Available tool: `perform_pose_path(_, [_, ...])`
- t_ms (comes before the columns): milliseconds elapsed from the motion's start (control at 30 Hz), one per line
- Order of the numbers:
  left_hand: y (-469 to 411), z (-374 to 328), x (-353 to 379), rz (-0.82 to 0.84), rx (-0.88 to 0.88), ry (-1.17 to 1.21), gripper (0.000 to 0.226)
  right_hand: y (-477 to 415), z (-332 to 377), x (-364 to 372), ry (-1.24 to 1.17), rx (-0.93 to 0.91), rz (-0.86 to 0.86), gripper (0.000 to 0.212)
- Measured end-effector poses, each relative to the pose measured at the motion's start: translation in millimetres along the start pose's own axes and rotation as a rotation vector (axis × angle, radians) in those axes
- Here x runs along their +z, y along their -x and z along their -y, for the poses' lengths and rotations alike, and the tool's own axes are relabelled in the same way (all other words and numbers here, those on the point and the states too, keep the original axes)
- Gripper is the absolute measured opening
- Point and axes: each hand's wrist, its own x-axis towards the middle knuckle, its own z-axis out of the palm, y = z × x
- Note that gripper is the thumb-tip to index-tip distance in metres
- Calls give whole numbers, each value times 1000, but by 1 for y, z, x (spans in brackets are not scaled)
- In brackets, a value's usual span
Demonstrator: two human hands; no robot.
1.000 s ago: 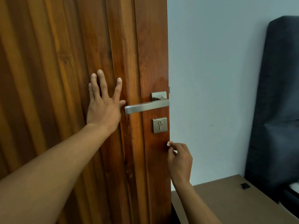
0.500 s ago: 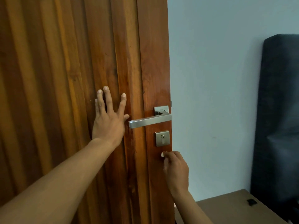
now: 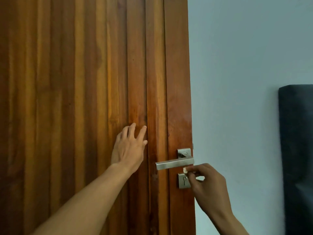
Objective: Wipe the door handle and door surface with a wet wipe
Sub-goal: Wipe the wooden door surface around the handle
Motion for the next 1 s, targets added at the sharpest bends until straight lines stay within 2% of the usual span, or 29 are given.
perform_pose_path(100, [-12, 18, -13, -60, -38, 23, 52, -35, 33, 6, -12, -102, -30, 17])
perform_pose_path(233, [-20, 39, -22, -90, -166, 17, 58, -86, 63, 33, 39, -207, 21, 13])
perform_pose_path(433, [-23, 56, -13, 40, -132, -189, 97, -153, 100, 66, 102, -330, -8, 20])
perform_pose_path(533, [-26, 60, -12, 62, -119, -260, 108, -179, 114, 72, 135, -369, -80, 19])
perform_pose_path(700, [-26, 61, -16, 97, -101, -273, 110, -211, 129, 78, 194, -430, -134, 17])
perform_pose_path(1000, [-23, 67, -26, 84, -76, -233, 93, -249, 156, 78, 343, -530, -203, 12])
